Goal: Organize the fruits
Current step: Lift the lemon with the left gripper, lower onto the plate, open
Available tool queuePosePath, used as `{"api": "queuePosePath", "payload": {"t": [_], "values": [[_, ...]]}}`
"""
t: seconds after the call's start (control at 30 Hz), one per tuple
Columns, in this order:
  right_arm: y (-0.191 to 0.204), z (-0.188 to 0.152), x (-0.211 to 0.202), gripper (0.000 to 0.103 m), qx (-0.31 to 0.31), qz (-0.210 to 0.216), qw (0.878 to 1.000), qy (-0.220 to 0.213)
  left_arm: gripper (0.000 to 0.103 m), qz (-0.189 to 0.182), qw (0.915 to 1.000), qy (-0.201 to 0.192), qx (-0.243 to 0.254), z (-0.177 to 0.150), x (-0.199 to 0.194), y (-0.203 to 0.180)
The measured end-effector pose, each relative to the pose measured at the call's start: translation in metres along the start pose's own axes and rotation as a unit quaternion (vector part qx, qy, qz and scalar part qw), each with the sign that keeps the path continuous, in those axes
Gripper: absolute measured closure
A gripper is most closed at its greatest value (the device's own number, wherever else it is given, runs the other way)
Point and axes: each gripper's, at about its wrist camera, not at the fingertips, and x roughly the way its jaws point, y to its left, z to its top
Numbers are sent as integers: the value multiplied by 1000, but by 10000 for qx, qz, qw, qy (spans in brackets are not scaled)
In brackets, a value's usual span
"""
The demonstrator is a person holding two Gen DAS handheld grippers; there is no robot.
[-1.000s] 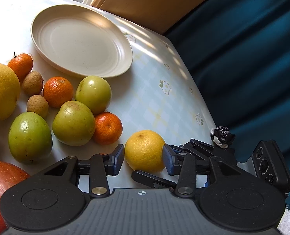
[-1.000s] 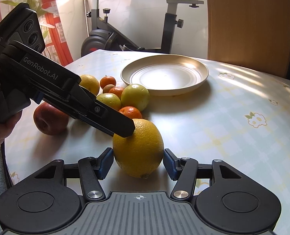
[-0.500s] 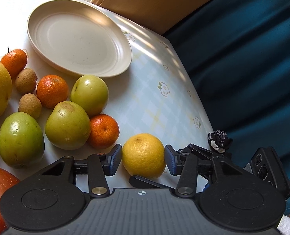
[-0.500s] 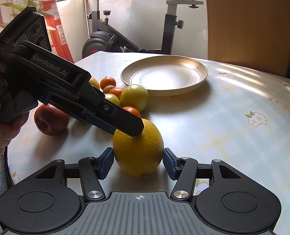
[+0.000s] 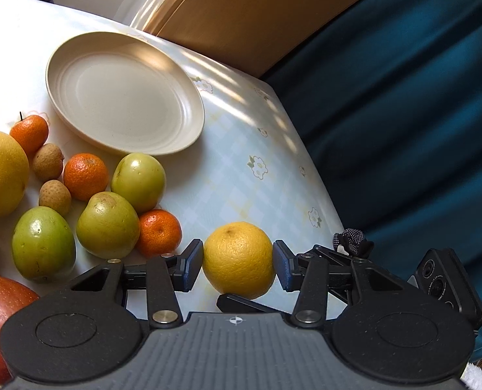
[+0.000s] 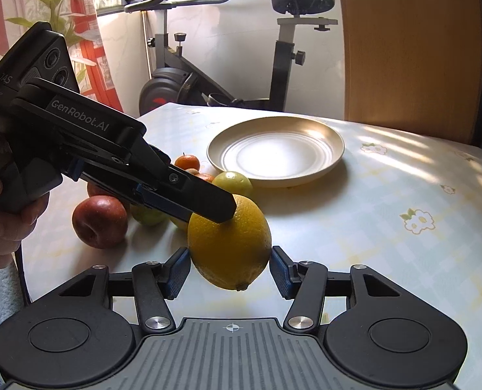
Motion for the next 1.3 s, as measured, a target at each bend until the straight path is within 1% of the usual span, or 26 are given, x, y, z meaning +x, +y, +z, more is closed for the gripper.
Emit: {"api": "queuePosePath", "payload": {"t": [0.13,0.3,0.43,0.5,0.6,0.73,0.9,1.1,1.3], "values": [[4,36,-8,53,-243,102,9996,-140,54,35,9994,-331,82,16,-27,-12],[9,90,-11,53,-603,255,9973,-330,54,161,9967,-774,187,51,-63,-29],[7,127,1,53,-773,377,9957,-354,54,208,9948,-967,224,76,-77,-27],[6,136,14,53,-857,421,9950,-299,54,238,9946,-996,138,87,-78,-19],[2,143,35,53,-916,543,9941,-187,54,300,9941,-1046,18,92,-74,-6],[-6,144,72,53,-951,675,9931,98,54,353,9943,-973,-258,102,-56,21],[-25,148,118,53,-703,828,9937,279,54,452,9934,-933,-491,122,-30,57],[-43,148,172,53,-637,801,9928,626,55,716,9933,-722,-543,142,-3,90],[-52,148,200,53,-615,764,9927,695,56,833,9915,-721,-684,155,9,112]]}}
